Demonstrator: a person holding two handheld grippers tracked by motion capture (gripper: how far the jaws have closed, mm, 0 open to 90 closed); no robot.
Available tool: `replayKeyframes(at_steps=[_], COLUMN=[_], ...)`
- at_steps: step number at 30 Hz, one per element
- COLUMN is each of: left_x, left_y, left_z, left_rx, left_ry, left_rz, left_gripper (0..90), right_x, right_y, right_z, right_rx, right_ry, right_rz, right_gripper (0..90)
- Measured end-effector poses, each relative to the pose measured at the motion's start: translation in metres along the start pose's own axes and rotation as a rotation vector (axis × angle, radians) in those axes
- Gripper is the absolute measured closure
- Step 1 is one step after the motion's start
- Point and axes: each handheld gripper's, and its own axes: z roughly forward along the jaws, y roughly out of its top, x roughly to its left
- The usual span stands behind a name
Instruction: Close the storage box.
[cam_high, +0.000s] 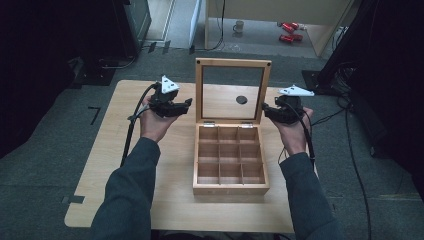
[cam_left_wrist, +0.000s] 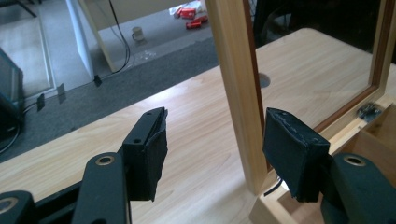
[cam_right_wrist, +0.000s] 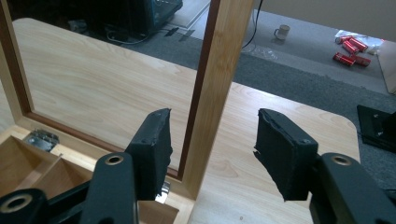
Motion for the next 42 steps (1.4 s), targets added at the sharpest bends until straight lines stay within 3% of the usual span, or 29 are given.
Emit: replayKeyframes(at_steps=[5,9,13,24,32,42], left_x=[-0.001,-0.004,-0.005,-0.012,-0.009,-0.010], left_y=[0.004,0.009,0.012,0.022,0.019,0.019], left_z=[0.009,0.013,0.020,0.033,0.043,0.053], left_rx=[0.009,0.015,-0.001,0.029,0.059,0.035], left_ry=[-0.012,-0.017,-0.044,-0.036,-0.045,-0.083], left_rz=[-0.020,-0.013,-0.050,-0.035,-0.058,-0.118], left_gripper=[40.1,39.9,39.5,39.3,39.4,42.8], right_x=[0.001,0.001,-0.003,-0.008,-0.005,0.001], right_y=[0.007,0.012,0.013,0.019,0.024,0.029], right_z=[0.006,0.011,0.014,0.028,0.041,0.050], right_rx=[0.008,0.010,0.001,0.020,0.044,0.039], right_ry=[-0.005,-0.005,0.006,0.015,0.012,0.026], right_rz=[-0.007,-0.006,0.001,0.020,0.012,0.011], right_gripper=[41.2,40.1,41.8,42.9,44.0,45.4])
